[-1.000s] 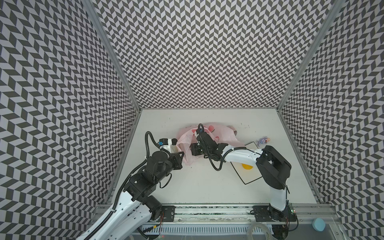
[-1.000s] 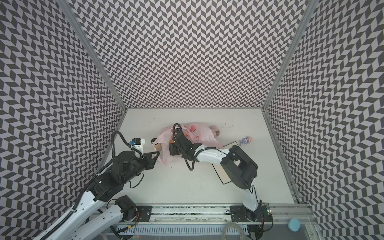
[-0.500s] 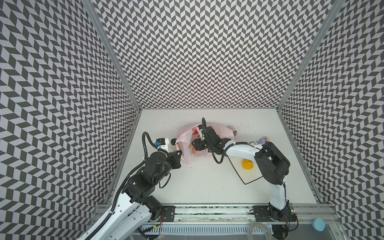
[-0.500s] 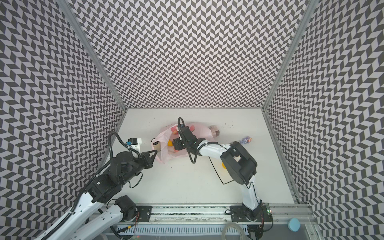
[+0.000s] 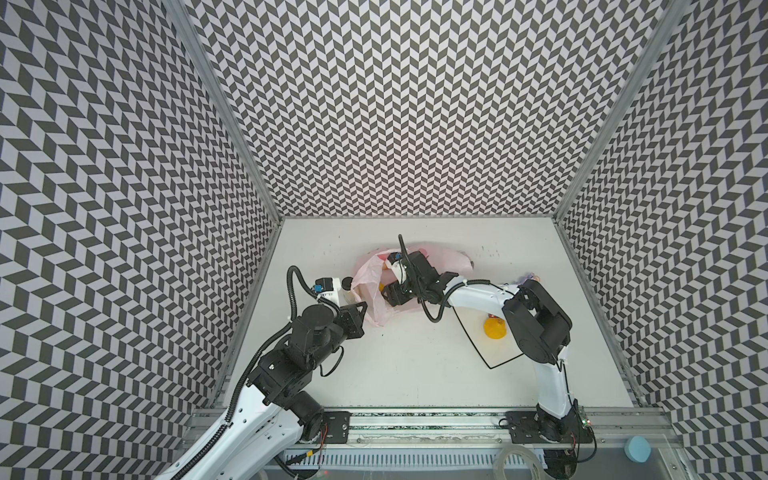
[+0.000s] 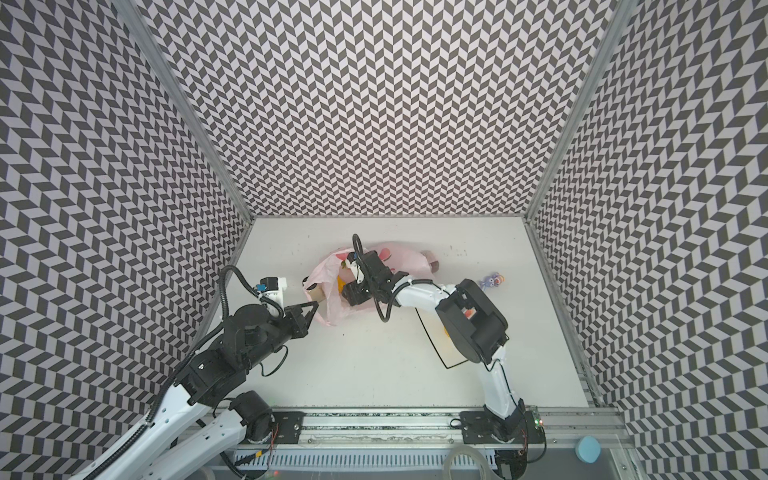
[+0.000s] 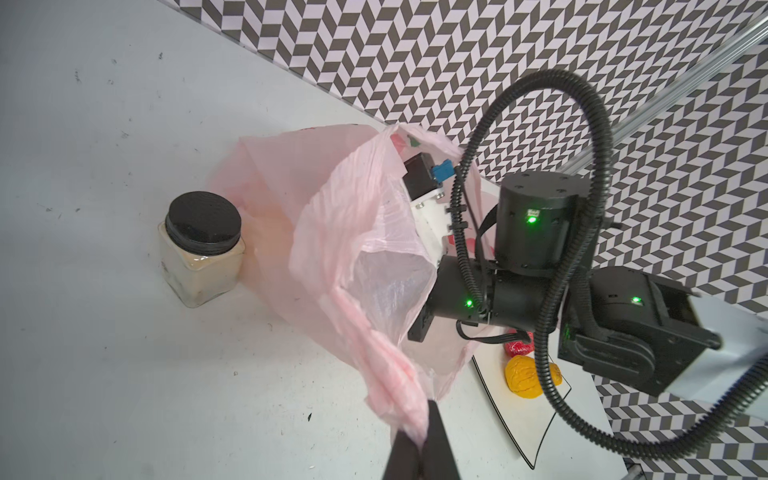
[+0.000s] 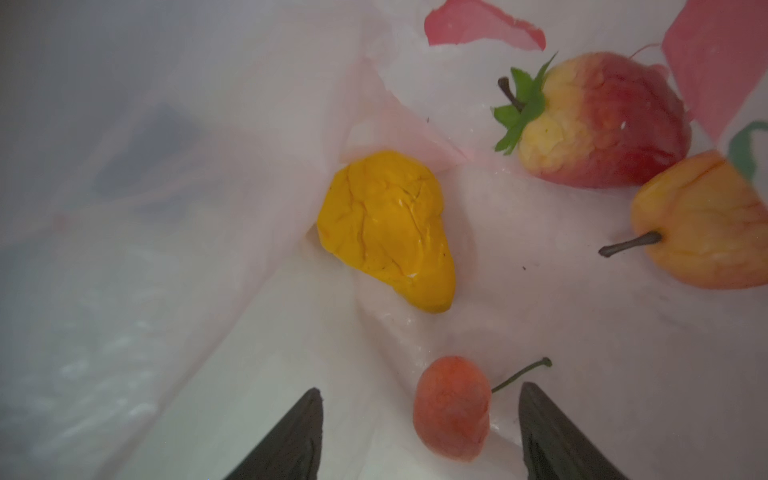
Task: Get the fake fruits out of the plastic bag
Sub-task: 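Grasp the small red cherry inside the bag with the right gripper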
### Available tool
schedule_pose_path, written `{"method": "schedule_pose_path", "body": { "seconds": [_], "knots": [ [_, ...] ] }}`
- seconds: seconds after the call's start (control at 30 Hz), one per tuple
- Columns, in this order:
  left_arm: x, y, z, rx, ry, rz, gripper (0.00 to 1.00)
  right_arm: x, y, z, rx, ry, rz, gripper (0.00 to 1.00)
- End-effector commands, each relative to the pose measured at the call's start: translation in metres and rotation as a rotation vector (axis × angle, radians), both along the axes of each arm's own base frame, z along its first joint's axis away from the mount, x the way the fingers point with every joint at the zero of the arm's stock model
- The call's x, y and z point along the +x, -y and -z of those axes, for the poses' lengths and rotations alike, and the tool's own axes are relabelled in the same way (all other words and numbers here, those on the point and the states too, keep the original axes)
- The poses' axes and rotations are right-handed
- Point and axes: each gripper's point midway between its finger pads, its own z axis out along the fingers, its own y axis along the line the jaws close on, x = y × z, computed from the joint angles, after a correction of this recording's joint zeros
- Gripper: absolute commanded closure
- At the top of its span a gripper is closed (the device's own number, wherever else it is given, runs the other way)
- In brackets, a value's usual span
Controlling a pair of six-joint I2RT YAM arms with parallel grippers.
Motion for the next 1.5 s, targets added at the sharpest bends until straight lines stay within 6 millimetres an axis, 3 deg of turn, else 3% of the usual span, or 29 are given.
{"method": "schedule_pose_path", "body": {
  "seconds": [0.0, 0.27, 0.4, 0.57, 0.77, 1.1, 1.33, 1.47],
  "knots": [
    [0.001, 0.006, -0.008, -0.043, 0.034, 0.020, 1.00, 0.015, 0.005, 0.011, -0.076, 0.039, 0.050, 0.27],
    [0.001, 0.011, -0.009, -0.035, 0.047, 0.045, 1.00, 0.012, 0.000, 0.033, -0.160, 0.041, 0.062, 0.28],
    [0.003, 0.007, -0.007, -0.026, 0.042, 0.022, 1.00, 0.015, -0.001, 0.036, -0.164, 0.046, 0.069, 0.37],
    [0.006, 0.007, -0.009, -0.037, 0.035, 0.005, 1.00, 0.019, -0.005, 0.024, -0.161, 0.064, 0.065, 0.50],
    [0.006, 0.012, -0.005, -0.060, 0.049, 0.025, 1.00, 0.024, -0.008, -0.010, -0.127, 0.094, 0.075, 0.64],
    [0.006, 0.019, 0.003, -0.092, 0.053, 0.055, 1.00, 0.009, 0.003, -0.094, 0.017, 0.170, 0.095, 0.72],
    [0.008, 0.024, 0.007, -0.126, 0.058, 0.063, 1.00, -0.006, 0.032, -0.125, 0.014, 0.198, 0.131, 0.75],
    [0.006, 0.024, 0.009, -0.131, 0.059, 0.070, 1.00, -0.021, 0.045, -0.129, 0.036, 0.178, 0.139, 0.76]
  ]
}}
